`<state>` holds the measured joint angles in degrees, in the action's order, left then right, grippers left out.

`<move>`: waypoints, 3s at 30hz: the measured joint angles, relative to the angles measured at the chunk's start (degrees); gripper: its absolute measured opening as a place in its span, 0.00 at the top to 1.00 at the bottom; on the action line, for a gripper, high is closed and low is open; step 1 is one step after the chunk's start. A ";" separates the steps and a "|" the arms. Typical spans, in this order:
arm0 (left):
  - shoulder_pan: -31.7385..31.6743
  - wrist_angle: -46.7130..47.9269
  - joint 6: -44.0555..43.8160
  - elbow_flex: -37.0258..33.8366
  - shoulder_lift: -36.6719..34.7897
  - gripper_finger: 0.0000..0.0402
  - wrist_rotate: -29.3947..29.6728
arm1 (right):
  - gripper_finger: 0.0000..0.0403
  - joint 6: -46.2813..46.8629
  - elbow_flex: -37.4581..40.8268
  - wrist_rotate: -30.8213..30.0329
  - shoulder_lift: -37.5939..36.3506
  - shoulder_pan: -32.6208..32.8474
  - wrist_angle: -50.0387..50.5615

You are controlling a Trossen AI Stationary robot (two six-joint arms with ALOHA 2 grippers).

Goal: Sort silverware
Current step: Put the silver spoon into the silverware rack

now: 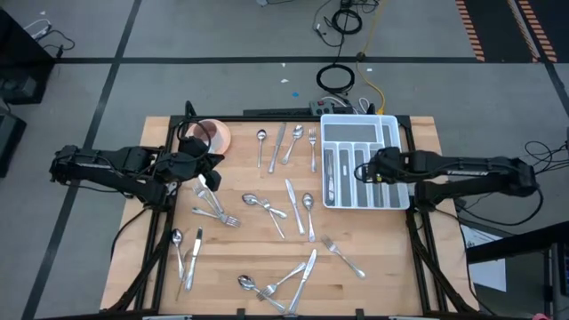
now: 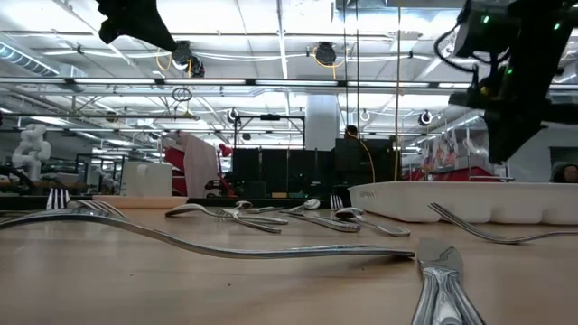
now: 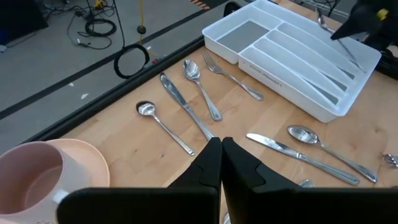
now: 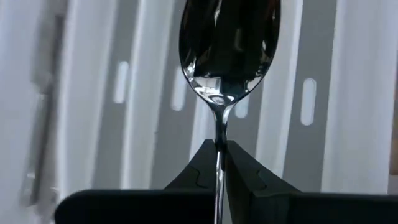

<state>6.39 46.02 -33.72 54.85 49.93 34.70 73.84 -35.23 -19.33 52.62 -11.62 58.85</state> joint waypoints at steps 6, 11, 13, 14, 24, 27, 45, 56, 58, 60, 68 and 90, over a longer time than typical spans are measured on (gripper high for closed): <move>0.00 0.00 -0.05 0.00 0.00 0.98 0.00 | 1.00 -7.53 4.00 3.37 0.22 -6.76 -2.58; 0.00 -0.02 -0.41 0.00 0.00 0.98 0.02 | 1.00 -12.73 6.21 6.00 0.24 -11.12 -8.69; 0.00 -0.02 -0.41 0.00 0.00 0.98 0.02 | 1.00 -13.68 6.70 6.25 0.24 -12.05 -11.30; 0.00 -0.02 -0.41 0.00 0.00 0.98 0.02 | 1.00 -13.92 6.83 6.20 0.30 -12.47 -11.89; 0.00 -0.04 -0.48 0.00 0.00 0.98 0.02 | 1.00 -18.09 6.92 5.77 3.12 -15.21 -11.99; 0.00 -0.04 -0.46 0.00 0.00 0.98 0.02 | 0.97 -18.35 6.92 5.74 4.47 -15.34 -12.04; 0.00 0.00 -0.43 0.00 -0.02 0.98 0.02 | 0.69 -28.71 2.20 1.47 2.04 -15.30 -16.22; 0.00 0.00 -0.43 0.00 -0.02 0.98 0.04 | 0.55 -37.18 -8.23 16.10 0.36 -2.49 -23.88; 0.00 -0.05 -0.43 0.00 -0.02 0.98 0.04 | 0.55 -37.49 -8.21 13.73 1.69 1.10 -23.97; -0.41 -0.82 -0.13 0.00 0.27 0.98 1.02 | 0.54 -37.59 -8.21 10.56 3.44 3.76 -24.88; -15.05 -13.89 -0.50 0.07 8.91 0.98 -0.80 | 0.54 -36.58 -8.21 4.39 7.06 6.50 -25.87; -33.73 -28.91 -11.01 2.84 45.27 0.98 -22.96 | 0.55 -39.04 -8.21 4.41 7.02 6.50 -26.08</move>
<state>-27.34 17.11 -44.72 57.69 95.20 11.74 34.81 -43.44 -14.92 59.64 -5.13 32.77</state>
